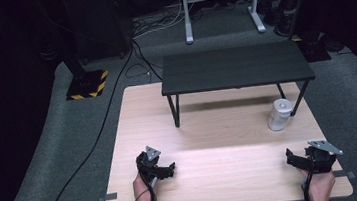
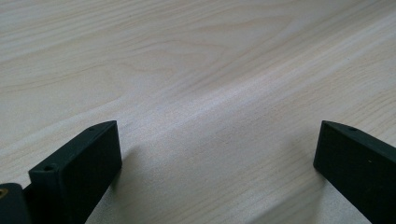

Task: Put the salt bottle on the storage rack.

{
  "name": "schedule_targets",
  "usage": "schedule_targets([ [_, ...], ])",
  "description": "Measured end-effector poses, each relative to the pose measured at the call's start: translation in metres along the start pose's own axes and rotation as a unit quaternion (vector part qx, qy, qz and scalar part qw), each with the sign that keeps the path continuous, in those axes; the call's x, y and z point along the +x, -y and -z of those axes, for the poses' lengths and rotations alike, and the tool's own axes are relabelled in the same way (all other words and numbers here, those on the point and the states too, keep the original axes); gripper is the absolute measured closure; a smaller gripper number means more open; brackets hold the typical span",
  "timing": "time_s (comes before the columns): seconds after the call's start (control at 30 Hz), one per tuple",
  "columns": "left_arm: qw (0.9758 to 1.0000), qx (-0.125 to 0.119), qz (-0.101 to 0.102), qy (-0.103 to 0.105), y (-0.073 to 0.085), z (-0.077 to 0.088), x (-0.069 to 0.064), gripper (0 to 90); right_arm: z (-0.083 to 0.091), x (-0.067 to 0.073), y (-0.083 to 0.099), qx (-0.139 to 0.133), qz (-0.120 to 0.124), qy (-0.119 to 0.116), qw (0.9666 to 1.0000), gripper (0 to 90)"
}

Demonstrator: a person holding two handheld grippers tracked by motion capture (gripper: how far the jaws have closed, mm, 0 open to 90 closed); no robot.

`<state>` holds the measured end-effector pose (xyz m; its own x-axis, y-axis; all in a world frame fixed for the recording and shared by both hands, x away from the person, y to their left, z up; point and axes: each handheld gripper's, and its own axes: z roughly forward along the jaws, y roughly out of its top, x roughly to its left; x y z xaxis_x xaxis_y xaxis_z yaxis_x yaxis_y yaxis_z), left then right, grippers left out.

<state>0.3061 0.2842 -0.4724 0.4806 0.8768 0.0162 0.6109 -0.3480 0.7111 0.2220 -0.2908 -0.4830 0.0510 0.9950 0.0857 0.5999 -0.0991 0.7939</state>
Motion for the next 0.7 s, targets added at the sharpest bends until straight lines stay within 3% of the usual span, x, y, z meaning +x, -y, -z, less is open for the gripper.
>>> schedule_targets([
  [0.37, 1.0000, 0.000, 0.000, 0.000, 0.000, 0.000, 0.000, 0.4, -0.006, 0.004, -0.003, -0.008, 0.007, -0.004, 0.9999, 0.0],
  [0.7, 1.0000, 0.000, 0.000, 0.000, 0.000, 0.000, 0.000, 0.4, -0.023, 0.015, -0.020, -0.024, 0.025, -0.018, 0.9992, 0.0],
])
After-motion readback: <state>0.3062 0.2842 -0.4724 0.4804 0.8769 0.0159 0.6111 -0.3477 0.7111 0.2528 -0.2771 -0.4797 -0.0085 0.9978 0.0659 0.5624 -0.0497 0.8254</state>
